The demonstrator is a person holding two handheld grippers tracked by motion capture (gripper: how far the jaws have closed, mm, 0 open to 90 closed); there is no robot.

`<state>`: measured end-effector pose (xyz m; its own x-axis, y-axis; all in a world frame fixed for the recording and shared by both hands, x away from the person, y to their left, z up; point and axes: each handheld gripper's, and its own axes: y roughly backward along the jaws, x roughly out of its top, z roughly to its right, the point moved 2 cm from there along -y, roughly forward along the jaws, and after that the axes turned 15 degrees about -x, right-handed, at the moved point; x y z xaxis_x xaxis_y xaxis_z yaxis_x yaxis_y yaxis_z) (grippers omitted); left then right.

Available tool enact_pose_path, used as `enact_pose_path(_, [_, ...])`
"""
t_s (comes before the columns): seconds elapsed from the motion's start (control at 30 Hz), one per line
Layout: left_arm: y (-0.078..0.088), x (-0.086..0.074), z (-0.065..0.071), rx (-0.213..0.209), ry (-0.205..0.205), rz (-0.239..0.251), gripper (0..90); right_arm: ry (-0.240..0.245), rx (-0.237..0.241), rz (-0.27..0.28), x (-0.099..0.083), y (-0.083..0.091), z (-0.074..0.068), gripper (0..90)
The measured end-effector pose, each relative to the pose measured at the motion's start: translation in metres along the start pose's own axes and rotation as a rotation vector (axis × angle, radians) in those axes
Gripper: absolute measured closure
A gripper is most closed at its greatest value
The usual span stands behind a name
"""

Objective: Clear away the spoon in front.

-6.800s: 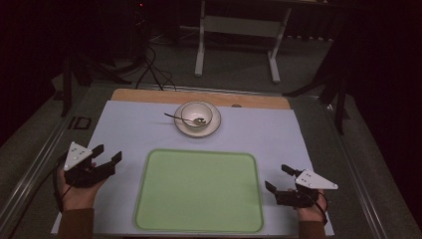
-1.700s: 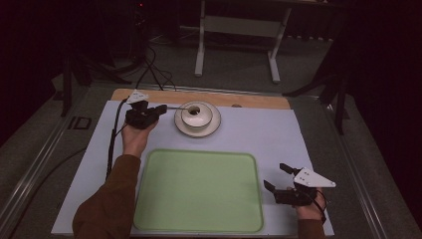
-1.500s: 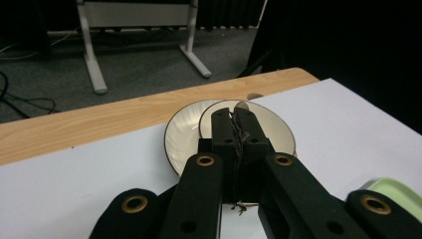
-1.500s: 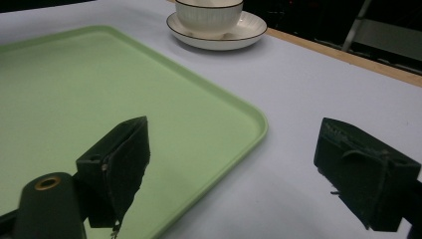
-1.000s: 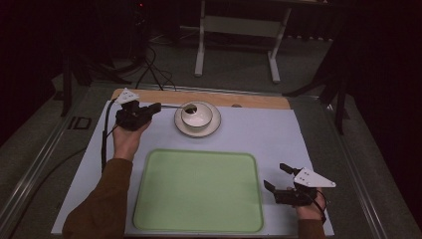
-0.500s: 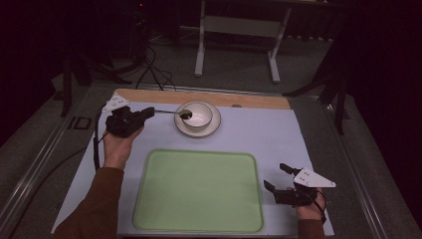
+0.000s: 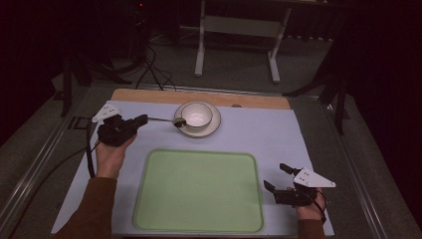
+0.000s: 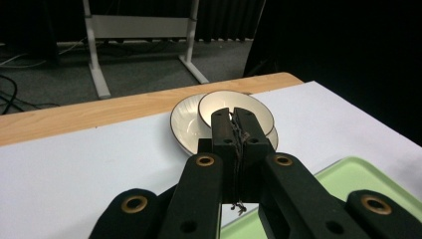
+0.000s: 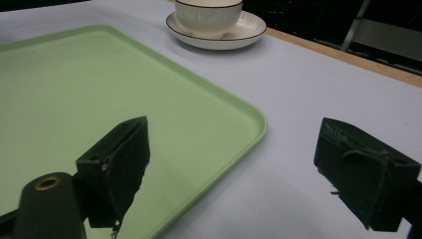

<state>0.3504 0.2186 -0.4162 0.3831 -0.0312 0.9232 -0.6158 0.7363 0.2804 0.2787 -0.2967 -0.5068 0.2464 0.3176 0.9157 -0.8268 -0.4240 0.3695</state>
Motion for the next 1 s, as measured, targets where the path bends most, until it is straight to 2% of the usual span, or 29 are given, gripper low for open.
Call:
enact_pose_path(0.2, [0.008, -0.007, 0.002, 0.007, 0.001, -0.009, 89.2, 0.001, 0.0, -0.002, 0.0, 0.0, 0.0, 14.0])
enact_pose_path(0.6, [0.018, -0.026, 0.006, 0.012, 0.028, -0.028, 89.2, 0.002, -0.001, -0.004, 0.0, 0.0, 0.0, 14.0])
enact_pose_path(1.0, [0.031, -0.047, 0.007, 0.03, 0.074, -0.058, 89.2, 0.003, 0.0, -0.005, 0.0, -0.001, -0.001, 14.0])
